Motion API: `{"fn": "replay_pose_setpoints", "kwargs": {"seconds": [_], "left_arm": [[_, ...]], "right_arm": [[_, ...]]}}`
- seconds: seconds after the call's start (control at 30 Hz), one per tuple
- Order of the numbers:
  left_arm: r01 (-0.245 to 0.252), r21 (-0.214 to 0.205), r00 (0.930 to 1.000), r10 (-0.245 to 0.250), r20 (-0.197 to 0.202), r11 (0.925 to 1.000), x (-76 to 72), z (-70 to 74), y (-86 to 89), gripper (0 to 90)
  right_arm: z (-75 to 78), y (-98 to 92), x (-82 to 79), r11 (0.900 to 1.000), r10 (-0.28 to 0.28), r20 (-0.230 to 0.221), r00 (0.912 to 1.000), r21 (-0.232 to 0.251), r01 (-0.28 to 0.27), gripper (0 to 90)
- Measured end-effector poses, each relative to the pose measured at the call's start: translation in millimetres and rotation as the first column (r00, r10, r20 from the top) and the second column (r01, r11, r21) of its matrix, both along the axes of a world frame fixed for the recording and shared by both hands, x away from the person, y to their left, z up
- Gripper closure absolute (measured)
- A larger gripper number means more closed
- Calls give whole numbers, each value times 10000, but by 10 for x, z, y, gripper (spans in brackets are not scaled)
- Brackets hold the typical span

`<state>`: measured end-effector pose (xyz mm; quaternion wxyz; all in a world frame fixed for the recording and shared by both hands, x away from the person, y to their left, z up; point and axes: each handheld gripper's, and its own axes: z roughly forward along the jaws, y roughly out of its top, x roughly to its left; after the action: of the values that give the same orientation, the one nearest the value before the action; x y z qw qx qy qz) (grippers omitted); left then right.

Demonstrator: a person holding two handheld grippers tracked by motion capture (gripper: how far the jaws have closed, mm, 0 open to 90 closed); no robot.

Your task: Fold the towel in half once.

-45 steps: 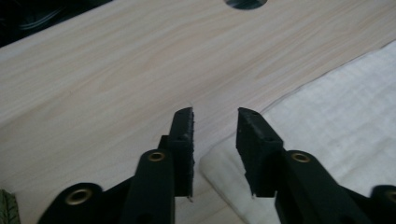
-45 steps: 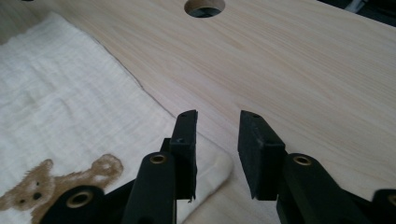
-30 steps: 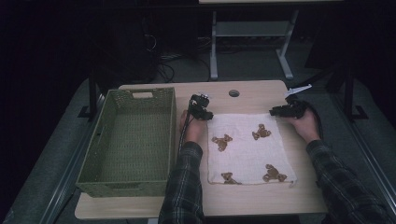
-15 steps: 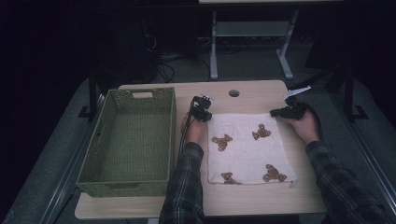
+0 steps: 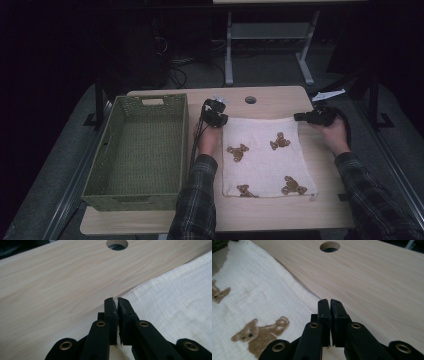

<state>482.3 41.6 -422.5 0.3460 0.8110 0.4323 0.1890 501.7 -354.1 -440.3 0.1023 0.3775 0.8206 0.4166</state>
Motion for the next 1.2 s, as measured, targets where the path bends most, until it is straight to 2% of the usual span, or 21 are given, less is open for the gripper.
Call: {"fn": "replay_pose_setpoints", "kwargs": {"seconds": [0.3, 0.5, 0.73, 0.97, 1.2], "left_arm": [[-33, -154, 9994, 38, 352, 9999, -200, 106, 62, 860], [-36, -227, 9994, 45, 354, 9997, -311, 82, 85, 861], [-14, -251, 9997, 20, 230, 9997, -460, 17, 120, 863], [3, -149, 9993, 2, 384, 9999, -648, -5, 119, 864], [186, 24, 9985, -187, 521, 9998, -843, -25, 109, 866]], "right_arm": [[118, -23, -185, 9996, 239, 418, 9988, 105, -244, 872], [127, -57, -307, 9993, 323, 588, 9978, 152, -332, 872], [100, -83, -465, 9990, 388, 696, 9968, 185, -402, 872], [36, -62, -679, 9990, 451, 700, 9965, -102, -445, 872], [-6, -91, -879, 9990, 437, 684, 9967, -49, -435, 872]]}}
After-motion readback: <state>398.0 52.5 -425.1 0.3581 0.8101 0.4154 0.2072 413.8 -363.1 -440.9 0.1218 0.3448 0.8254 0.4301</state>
